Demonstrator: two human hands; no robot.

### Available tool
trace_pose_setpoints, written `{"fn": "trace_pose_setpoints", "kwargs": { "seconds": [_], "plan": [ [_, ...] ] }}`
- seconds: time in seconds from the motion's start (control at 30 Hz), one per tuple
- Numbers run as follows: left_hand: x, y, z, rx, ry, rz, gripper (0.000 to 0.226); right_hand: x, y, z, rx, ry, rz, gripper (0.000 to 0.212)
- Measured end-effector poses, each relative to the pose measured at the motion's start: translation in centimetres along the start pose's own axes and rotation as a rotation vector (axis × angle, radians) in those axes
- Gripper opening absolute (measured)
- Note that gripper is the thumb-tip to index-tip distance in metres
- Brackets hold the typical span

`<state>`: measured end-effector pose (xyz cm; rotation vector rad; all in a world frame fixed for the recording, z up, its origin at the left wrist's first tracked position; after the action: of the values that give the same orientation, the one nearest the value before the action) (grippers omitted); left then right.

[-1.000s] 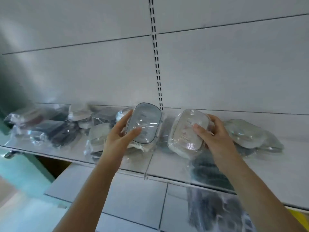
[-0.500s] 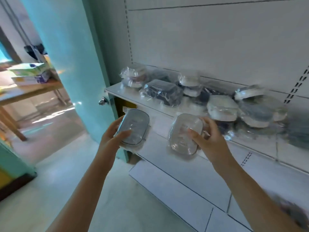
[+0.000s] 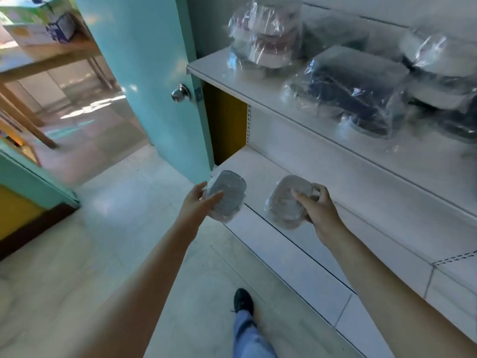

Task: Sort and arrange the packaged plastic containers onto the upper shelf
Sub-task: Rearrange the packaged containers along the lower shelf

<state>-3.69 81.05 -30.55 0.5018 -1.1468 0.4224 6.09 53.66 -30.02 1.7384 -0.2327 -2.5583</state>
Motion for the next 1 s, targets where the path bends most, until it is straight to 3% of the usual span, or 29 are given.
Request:
{"fn": "trace_pose_setpoints", "kwargs": {
  "seconds": [0.2, 0.33, 0.5, 0.67, 0.8, 0.9, 1.0],
  "plan": [
    [-4.6, -4.1, -13.7, 0.009, 0.130, -0.080, 0.096, 6.1, -7.0, -11.9, 0.013, -0.207, -0.002, 0.049],
    [-9.4, -6.9, -22.5, 0.022, 0.206, -0.102, 0.073, 10.2, -11.4, -19.1, 0.058, -0.286, 0.059, 0.051],
    [-13.8, -9.6, -31.0, -0.002, 0.282, -0.103, 0.075, 14.6, -15.7, -25.9, 0.118, -0.254, 0.166, 0.064],
    [-15.7, -12.2, -37.7, -0.005, 0.170, -0.133, 0.055, 17.3, -17.6, -30.4, 0.220, -0.127, 0.228, 0.085],
    [-15.5, -14.7, -41.8, -0.026, -0.069, -0.317, 0.058, 16.9, -17.9, -32.7, 0.342, 0.120, 0.616, 0.056],
    [-14.5, -16.2, -43.7, 0.011, -0.217, -0.621, 0.059, 16.2, -17.6, -33.7, 0.394, 0.171, 0.777, 0.060],
    [-12.8, -16.0, -44.1, -0.015, -0.208, -0.640, 0.066, 14.6, -17.8, -32.3, 0.463, 0.168, 0.799, 0.056]
  ]
}}
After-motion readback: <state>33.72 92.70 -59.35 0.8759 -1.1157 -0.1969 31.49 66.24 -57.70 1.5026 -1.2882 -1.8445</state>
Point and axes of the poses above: each hand's wrist, its own z-axis away from the middle knuckle, its own y-axis out of the back of the hand, x = y × z, the point moved 1 cm from there along -z, towards the middle knuckle, and after that the axes turned 12 degrees about x, right-handed, at the moved point
